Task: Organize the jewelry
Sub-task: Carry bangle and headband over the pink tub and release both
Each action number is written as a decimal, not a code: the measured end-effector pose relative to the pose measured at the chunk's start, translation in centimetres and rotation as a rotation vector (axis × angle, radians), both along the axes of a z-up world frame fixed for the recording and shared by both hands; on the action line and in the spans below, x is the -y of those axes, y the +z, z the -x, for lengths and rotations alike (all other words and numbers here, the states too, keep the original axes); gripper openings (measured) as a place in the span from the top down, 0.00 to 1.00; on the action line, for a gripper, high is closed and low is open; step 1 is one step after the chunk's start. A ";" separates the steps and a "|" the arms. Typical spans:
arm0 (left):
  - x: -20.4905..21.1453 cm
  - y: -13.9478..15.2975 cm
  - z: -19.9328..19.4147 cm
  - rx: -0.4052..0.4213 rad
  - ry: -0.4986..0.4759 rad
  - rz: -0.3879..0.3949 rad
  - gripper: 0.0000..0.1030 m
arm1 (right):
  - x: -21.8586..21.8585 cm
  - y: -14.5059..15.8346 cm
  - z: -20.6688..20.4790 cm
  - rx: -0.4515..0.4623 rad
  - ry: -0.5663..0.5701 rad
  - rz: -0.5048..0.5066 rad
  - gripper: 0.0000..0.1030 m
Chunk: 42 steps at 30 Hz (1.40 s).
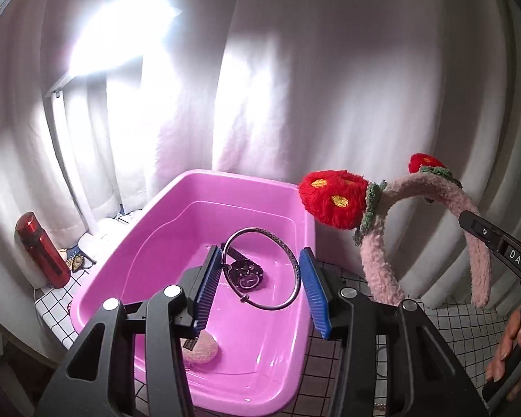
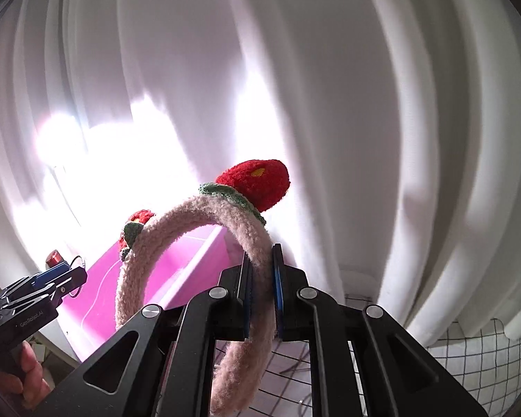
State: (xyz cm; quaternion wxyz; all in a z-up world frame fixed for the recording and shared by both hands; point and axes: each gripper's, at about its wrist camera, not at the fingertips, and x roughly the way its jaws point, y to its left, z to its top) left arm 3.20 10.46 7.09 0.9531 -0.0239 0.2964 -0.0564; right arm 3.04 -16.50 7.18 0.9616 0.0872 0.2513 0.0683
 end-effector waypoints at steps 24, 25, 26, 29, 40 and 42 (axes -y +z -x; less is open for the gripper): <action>-11.0 -6.6 -6.2 -0.163 0.145 0.025 0.56 | -18.9 -5.2 -12.4 -0.223 0.238 0.209 0.90; -11.2 -6.9 -6.3 -0.172 0.148 0.026 0.56 | -19.1 -5.4 -12.7 -0.235 0.238 0.213 0.90; -11.4 -7.2 -6.5 -0.181 0.150 0.027 0.56 | -19.2 -5.7 -12.9 -0.250 0.238 0.216 0.90; -11.7 -7.7 -6.9 -0.208 0.155 0.035 0.54 | -19.2 -6.4 -13.8 -0.287 0.224 0.215 0.87; -11.7 -7.6 -6.9 -0.204 0.174 0.030 0.27 | -19.0 -6.1 -13.7 -0.289 0.186 0.207 0.52; -11.7 -7.5 -6.7 -0.200 0.178 0.030 0.27 | -18.7 -6.0 -13.4 -0.287 0.181 0.199 0.52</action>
